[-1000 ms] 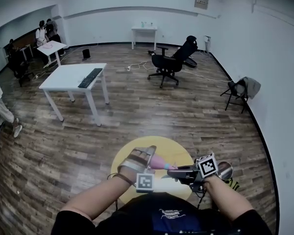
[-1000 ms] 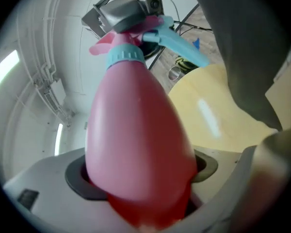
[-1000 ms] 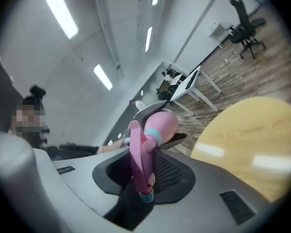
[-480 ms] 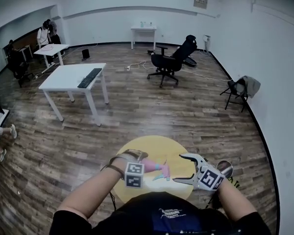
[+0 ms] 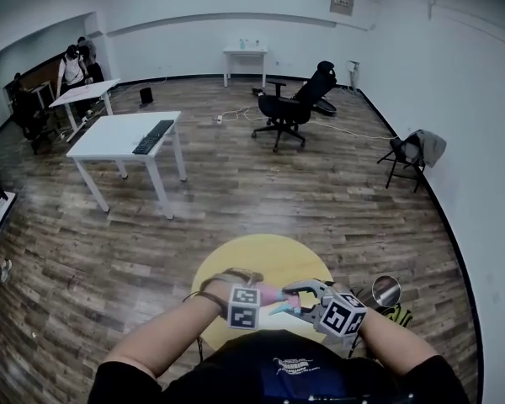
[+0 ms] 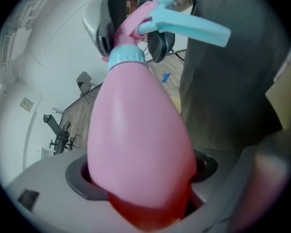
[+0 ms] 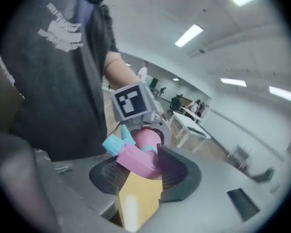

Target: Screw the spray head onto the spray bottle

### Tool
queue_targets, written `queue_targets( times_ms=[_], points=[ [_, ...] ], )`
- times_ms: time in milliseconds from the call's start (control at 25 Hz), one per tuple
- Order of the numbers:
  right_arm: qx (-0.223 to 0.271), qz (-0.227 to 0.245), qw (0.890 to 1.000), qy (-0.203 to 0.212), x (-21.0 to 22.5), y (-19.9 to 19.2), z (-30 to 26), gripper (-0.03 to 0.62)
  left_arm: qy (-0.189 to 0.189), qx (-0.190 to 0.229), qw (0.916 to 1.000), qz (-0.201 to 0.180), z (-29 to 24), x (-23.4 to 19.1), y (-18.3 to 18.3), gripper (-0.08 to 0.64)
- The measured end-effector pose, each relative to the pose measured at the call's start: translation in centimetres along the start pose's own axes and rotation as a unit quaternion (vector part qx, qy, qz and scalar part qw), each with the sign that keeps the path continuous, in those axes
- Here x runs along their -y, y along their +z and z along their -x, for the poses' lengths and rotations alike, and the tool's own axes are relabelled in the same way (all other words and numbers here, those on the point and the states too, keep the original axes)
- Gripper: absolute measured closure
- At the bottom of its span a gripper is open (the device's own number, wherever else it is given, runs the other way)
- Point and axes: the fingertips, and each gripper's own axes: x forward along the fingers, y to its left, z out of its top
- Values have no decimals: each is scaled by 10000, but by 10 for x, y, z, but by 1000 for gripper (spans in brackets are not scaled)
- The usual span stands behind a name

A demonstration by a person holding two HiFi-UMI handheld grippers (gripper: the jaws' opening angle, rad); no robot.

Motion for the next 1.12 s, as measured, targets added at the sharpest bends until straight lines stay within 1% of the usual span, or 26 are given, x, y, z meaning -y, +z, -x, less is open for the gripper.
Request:
queue_targets(
  times_ms=[40,80,120,160,200,240,280,320,360,440,480,520,560,600,640,680,720,760,800,880,920,960,1000,1040,1080,1120],
  points=[
    [92,-970,9952,107,6,-6,-1,413,55,-61,9999,136,-5,1,-1,78],
    [220,-2116,9769,201,14,-13,-2,413,186,-189,9994,238,-11,0,-3,80],
    [381,-3330,9418,267,24,-21,-3,413,432,-425,9978,261,-15,-6,-7,80],
    [581,-4468,8923,293,33,-29,-5,413,806,-783,9935,180,-16,-15,-14,80],
    [830,-5387,8380,277,41,-37,-6,413,1275,-1228,9842,16,-11,-26,-21,80],
    [1104,-5999,7921,220,48,-42,-6,411,1745,-1647,9706,-163,-2,-37,-27,80],
    [1348,-6306,7642,129,52,-46,-7,408,2095,-1919,9584,-285,6,-45,-30,80],
    [1513,-6380,7550,37,53,-47,-7,408,2250,-2000,9531,-322,10,-48,-31,80],
    [1585,-6314,7591,-25,54,-47,-9,407,2226,-1924,9553,-281,8,-48,-32,78],
    [1579,-6027,7822,-66,57,-44,-11,403,1970,-1516,9686,-36,-7,-45,-33,78],
    [1616,-5909,7903,-111,61,-42,-8,376,1849,-1268,9744,155,-14,-44,-35,75],
    [1733,-5879,7899,-184,66,-42,-2,330,1756,-1036,9783,380,-15,-43,-36,75],
    [1938,-5962,7787,-246,72,-43,8,312,1696,-828,9800,623,-12,-43,-38,74],
    [2248,-6120,7578,-260,79,-44,22,296,1655,-627,9802,892,-7,-42,-40,74],
    [2633,-6257,7339,-230,86,-43,37,296,1618,-412,9786,1202,1,-42,-43,74],
    [3000,-6295,7164,-206,93,-42,52,296,1588,-177,9748,1554,9,-41,-46,74],
    [3263,-6230,7105,-231,98,-41,67,298,1573,77,9684,1937,19,-42,-50,74],
    [3390,-6085,7167,-326,100,-43,78,329,1568,366,9590,2332,31,-42,-54,74],
    [3393,-5871,7334,-482,100,-45,87,378,1563,696,9469,2722,43,-43,-55,74],
    [3202,-5292,7809,-873,95,-47,99,483,1559,1412,9162,3411,67,-46,-55,72],
    [3117,-5029,7996,-1030,90,-47,101,546,1584,1755,8996,3671,78,-47,-53,72],
    [3076,-4849,8110,-1120,85,-47,102,566,1636,2083,8835,3865,87,-50,-52,71],
    [3084,-4754,8160,-1141,80,-48,99,566,1714,2391,8683,3994,95,-52,-51,71],
    [3146,-4744,8146,-1109,77,-48,96,568,1814,2663,8548,4067,102,-55,-51,71],
    [3271,-4826,8057,-1048,76,-49,93,568,1919,2895,8431,4105,109,-58,-52,71],
    [3467,-4989,7883,-974,78,-50,91,568,1998,3092,8324,4142,114,-60,-54,71]
  ],
)
